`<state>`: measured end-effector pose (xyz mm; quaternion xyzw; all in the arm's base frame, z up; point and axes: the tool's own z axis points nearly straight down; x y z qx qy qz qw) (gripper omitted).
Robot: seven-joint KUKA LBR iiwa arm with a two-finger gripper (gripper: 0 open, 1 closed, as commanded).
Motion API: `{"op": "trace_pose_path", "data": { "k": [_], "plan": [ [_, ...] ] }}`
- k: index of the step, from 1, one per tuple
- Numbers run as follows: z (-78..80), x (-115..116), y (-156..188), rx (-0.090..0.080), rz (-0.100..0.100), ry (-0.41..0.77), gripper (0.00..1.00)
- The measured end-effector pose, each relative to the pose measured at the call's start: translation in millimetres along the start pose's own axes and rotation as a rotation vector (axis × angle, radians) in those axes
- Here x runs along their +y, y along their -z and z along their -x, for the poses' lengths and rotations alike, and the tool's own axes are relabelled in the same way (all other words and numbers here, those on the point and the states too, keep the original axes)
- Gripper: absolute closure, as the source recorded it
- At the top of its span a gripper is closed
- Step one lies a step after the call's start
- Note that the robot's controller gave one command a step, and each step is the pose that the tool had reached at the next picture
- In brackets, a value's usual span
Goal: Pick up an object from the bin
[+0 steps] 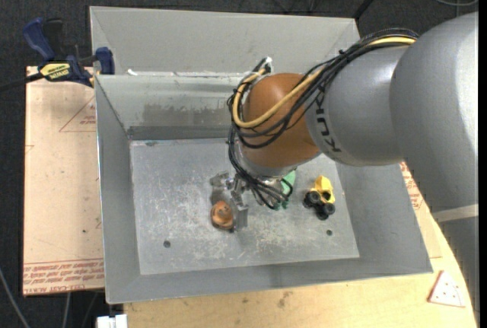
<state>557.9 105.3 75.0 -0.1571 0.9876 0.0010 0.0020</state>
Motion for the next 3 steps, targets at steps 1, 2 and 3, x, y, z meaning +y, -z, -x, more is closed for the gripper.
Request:
{"op": "trace_pose_path", "data": {
  "k": [1, 2, 3],
  "plan": [
    [30.1, -4.5, 116.7, 0.001, -0.001, -0.03, 1.0],
    [30.1, -4.5, 116.6, 0.001, 0.0, -0.031, 1.0],
    [40.5, -41.4, 222.3, 0.0, -0.001, -0.035, 1.0]
  ]
}}
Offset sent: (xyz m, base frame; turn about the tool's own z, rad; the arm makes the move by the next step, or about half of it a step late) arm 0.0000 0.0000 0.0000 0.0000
